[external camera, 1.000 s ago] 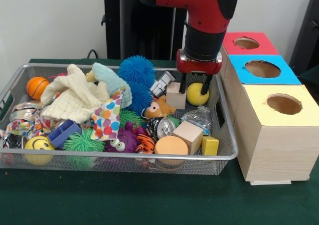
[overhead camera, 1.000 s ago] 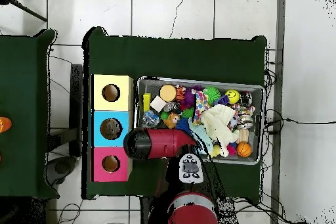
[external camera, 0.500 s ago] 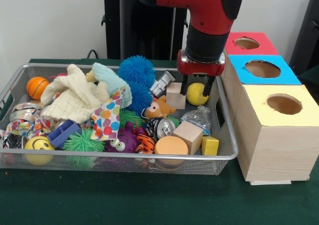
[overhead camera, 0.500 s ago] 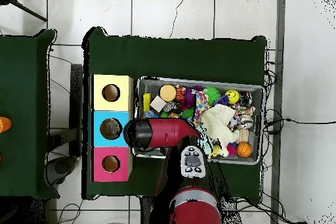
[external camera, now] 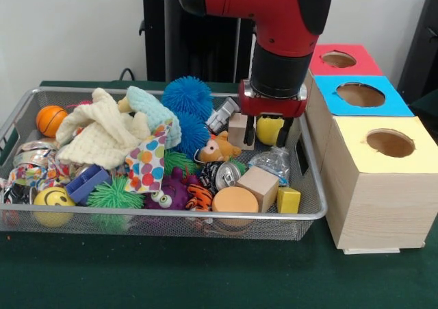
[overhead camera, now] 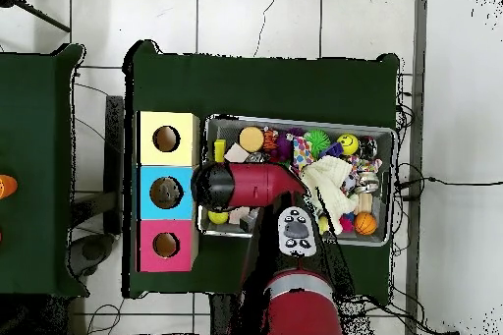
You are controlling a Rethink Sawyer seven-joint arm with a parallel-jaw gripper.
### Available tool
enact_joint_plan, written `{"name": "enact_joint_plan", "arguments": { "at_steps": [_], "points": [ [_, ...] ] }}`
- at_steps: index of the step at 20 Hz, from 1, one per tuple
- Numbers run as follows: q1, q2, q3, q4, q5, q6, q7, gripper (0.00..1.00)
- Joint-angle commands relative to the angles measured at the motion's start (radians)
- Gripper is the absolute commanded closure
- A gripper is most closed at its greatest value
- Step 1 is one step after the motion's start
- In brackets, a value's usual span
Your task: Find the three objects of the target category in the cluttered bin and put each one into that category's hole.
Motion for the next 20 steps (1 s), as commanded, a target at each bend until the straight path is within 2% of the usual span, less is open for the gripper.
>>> {"name": "enact_joint_plan", "arguments": {
  "at_steps": [1,4,15,20],
  "points": [
    [-0.042,0.064,0.091,-0.043,-0.029,0.031,0.008,0.00],
    [-0.046,0.091,0.081,0.003,-0.035,-0.012,0.033,0.00],
    [-0.027,0.231,0.077,-0.001,-0.044,-0.159,0.089,0.00],
    [-0.029,0.291,0.101,-0.016,-0.039,-0.228,0.095,0.00]
  ]
}}
